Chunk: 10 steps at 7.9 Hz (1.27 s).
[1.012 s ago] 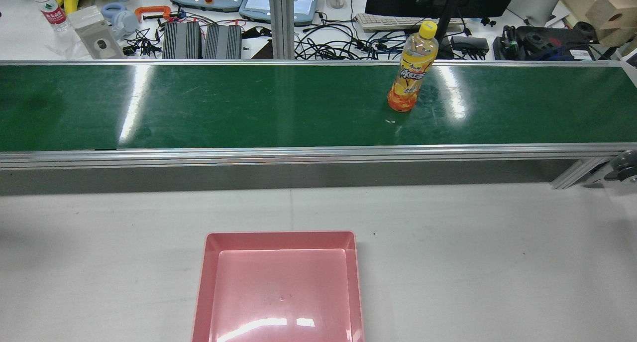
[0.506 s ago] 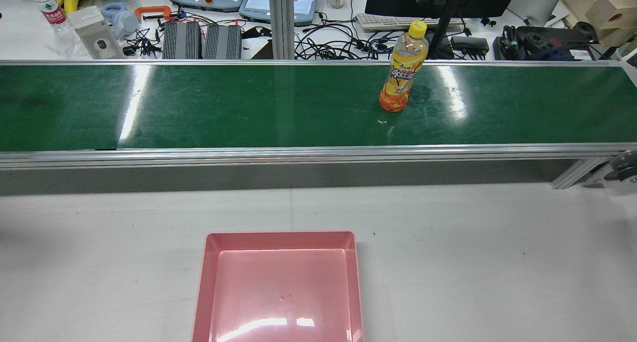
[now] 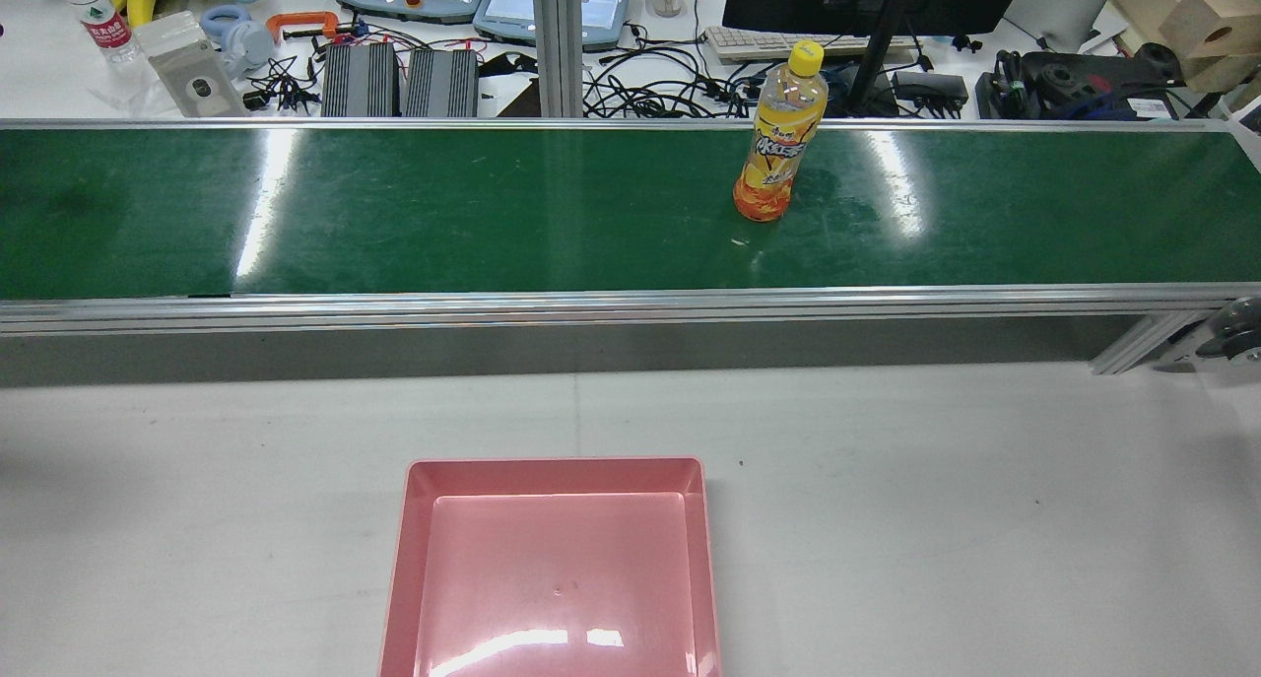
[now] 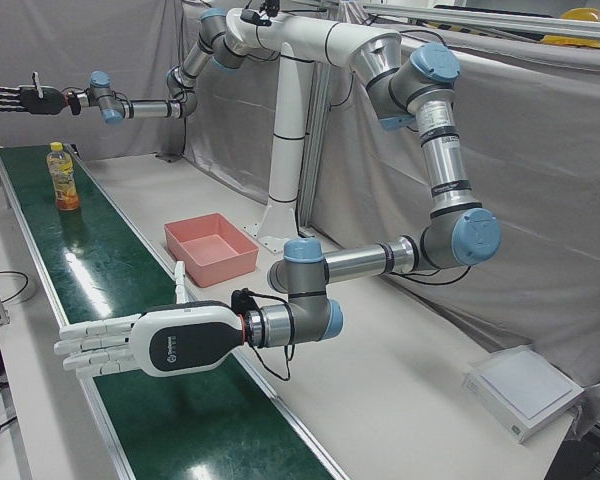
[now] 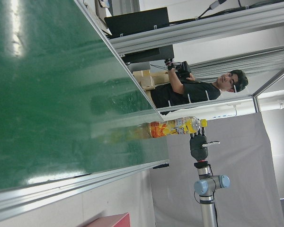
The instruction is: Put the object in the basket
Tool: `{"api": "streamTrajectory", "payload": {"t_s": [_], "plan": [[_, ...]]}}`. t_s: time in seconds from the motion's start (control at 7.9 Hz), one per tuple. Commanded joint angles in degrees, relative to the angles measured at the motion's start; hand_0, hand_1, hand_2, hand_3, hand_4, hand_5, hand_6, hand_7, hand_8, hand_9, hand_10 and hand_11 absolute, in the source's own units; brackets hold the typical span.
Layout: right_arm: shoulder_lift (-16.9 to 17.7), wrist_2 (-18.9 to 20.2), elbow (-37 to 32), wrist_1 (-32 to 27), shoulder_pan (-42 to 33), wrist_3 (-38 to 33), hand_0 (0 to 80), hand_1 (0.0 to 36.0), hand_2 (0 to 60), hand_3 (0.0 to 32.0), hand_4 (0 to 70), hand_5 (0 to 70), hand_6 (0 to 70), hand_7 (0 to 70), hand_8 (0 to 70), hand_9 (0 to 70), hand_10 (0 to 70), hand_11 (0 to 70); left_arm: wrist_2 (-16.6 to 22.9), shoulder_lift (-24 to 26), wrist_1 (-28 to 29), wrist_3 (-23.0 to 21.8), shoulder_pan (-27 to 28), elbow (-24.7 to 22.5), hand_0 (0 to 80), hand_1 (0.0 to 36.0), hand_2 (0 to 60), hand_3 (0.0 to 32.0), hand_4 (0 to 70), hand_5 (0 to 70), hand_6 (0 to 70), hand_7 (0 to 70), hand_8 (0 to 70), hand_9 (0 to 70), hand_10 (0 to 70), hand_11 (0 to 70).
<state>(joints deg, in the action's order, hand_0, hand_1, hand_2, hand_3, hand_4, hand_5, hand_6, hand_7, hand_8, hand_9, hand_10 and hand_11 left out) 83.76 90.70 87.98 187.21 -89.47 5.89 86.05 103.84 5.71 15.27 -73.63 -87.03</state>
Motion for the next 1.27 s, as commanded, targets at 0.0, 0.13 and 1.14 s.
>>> {"api": "streamTrajectory", "payload": {"t_s": [0.0, 0.13, 1.14], "plan": [[0.0, 0.0, 0.0, 0.0, 0.0, 0.0, 0.0, 0.0, 0.0, 0.0, 0.0, 0.0, 0.0, 0.0, 0.0, 0.0, 0.0, 0.0, 0.09, -0.13, -0.7, -0.06, -0.02, -0.86, 45.7, 3.8, 0.0, 0.0, 0.0, 0.6, 0.0, 0.0, 0.0, 0.0, 2.2, 4.3], [0.0, 0.0, 0.0, 0.0, 0.0, 0.0, 0.0, 0.0, 0.0, 0.0, 0.0, 0.0, 0.0, 0.0, 0.0, 0.0, 0.0, 0.0, 0.09, -0.04, -0.79, -0.06, 0.07, -0.86, 45.7, 3.5, 0.0, 0.0, 0.0, 0.7, 0.0, 0.0, 0.0, 0.0, 2.0, 4.0], [-0.09, 0.0, 0.0, 0.0, 0.0, 0.0, 0.0, 0.0, 0.0, 0.0, 0.0, 0.0, 0.0, 0.0, 0.0, 0.0, 0.0, 0.0, 0.0, -0.04, -0.35, 0.2, 0.15, -0.16, 45.7, 3.8, 0.0, 0.0, 0.0, 0.0, 0.0, 0.0, 0.0, 0.0, 1.9, 3.8]]}}
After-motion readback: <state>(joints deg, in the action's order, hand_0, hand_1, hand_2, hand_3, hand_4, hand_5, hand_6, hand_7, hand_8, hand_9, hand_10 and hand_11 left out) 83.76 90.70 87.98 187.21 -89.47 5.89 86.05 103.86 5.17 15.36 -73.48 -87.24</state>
